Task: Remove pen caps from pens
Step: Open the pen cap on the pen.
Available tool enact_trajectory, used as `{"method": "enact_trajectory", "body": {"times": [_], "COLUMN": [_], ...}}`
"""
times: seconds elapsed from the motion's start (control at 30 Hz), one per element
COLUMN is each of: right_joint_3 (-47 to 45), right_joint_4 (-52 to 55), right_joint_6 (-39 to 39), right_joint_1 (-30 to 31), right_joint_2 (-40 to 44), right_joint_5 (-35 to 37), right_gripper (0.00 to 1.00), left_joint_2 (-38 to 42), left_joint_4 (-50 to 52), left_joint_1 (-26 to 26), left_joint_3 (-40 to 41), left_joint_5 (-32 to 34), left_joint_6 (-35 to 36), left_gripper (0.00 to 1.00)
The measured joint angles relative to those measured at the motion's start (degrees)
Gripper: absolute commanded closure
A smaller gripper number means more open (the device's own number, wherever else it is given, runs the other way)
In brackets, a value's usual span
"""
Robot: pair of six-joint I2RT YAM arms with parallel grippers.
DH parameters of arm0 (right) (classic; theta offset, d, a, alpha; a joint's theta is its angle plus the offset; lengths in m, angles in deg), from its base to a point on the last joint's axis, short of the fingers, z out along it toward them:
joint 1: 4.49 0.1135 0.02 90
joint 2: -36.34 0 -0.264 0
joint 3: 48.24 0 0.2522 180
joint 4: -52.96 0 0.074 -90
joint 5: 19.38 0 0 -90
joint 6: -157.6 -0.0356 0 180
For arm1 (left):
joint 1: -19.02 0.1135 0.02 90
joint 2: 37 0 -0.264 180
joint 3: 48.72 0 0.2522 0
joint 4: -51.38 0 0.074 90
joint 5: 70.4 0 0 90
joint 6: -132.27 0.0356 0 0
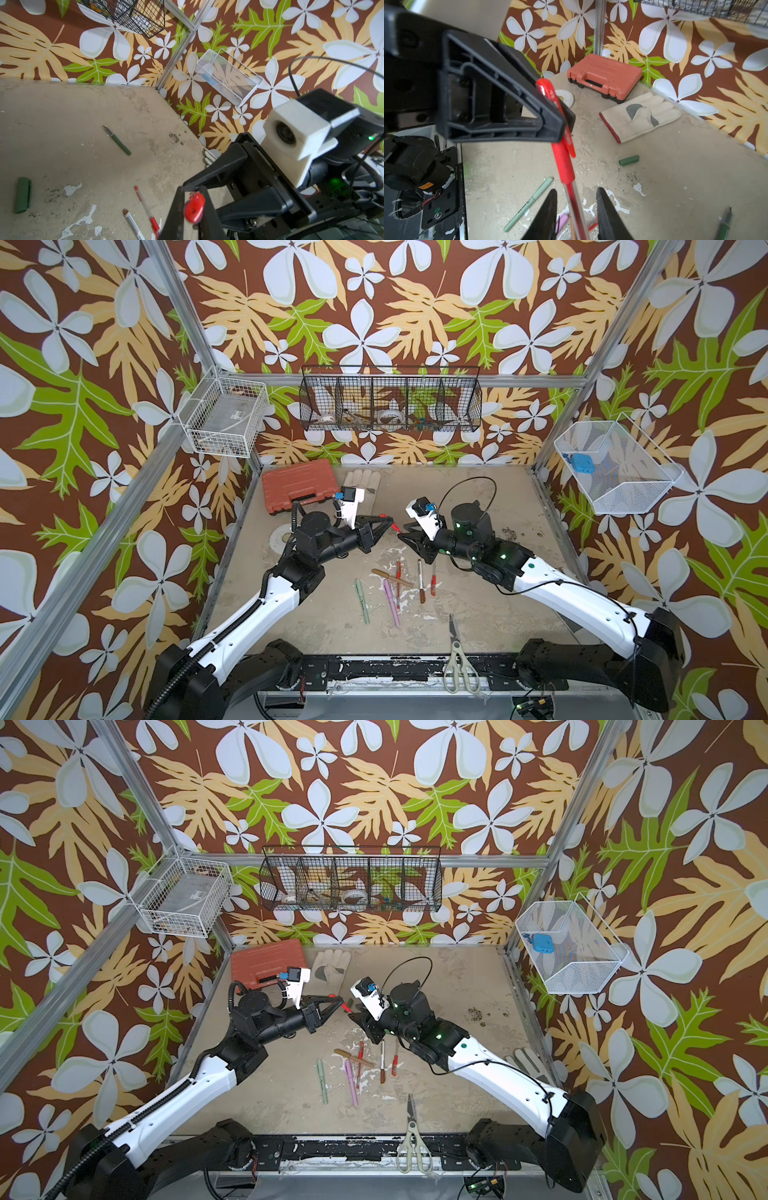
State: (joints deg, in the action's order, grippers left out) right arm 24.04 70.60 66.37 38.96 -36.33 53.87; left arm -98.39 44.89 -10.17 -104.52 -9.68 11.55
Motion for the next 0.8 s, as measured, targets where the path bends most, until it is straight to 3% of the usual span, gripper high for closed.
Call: {"method": "enact_trajectory", "body": {"times": [0.23,0.33,0.4,0.43,0.6,0.67,0.8], "right_joint_3": [-0.83,-1.14,-1.36,-1.68,-3.96,-4.44,-5.9], "right_joint_4": [0.28,0.37,0.42,0.31,-0.46,-1.53,-3.65], "right_joint_6": [-0.02,0.02,1.01,1.31,0.44,-0.15,-3.08], "right_joint_1": [0.04,0.04,0.04,0.15,0.02,-0.63,-3.19], "right_joint_2": [-1.44,-2.1,-2.12,-1.97,0.24,0.68,0.76], "right_joint_5": [-0.39,-1.16,-2.6,-3.15,-4.22,-4.98,-11.04], "right_gripper": [0.75,0.85,0.99,1.0,1.0,1.0,1.0], "left_joint_2": [-0.68,-0.92,-1.29,-1.4,-0.96,-0.17,2.08], "left_joint_4": [0.24,0.2,0.11,-0.04,-3.21,-4.87,-9.09], "left_joint_1": [-0.44,-0.48,-0.48,-0.48,-0.68,-0.63,-0.55], "left_joint_3": [0.74,0.63,0.5,0.48,3.15,5.27,8.07], "left_joint_5": [-0.85,-1.31,-1.46,-1.7,-1.99,-1.38,-2.54], "left_joint_6": [2.38,2.71,2.73,2.73,3.32,3.15,3.5], "left_gripper": [1.0,1.0,1.0,1.0,0.43,0.35,0.32]}}
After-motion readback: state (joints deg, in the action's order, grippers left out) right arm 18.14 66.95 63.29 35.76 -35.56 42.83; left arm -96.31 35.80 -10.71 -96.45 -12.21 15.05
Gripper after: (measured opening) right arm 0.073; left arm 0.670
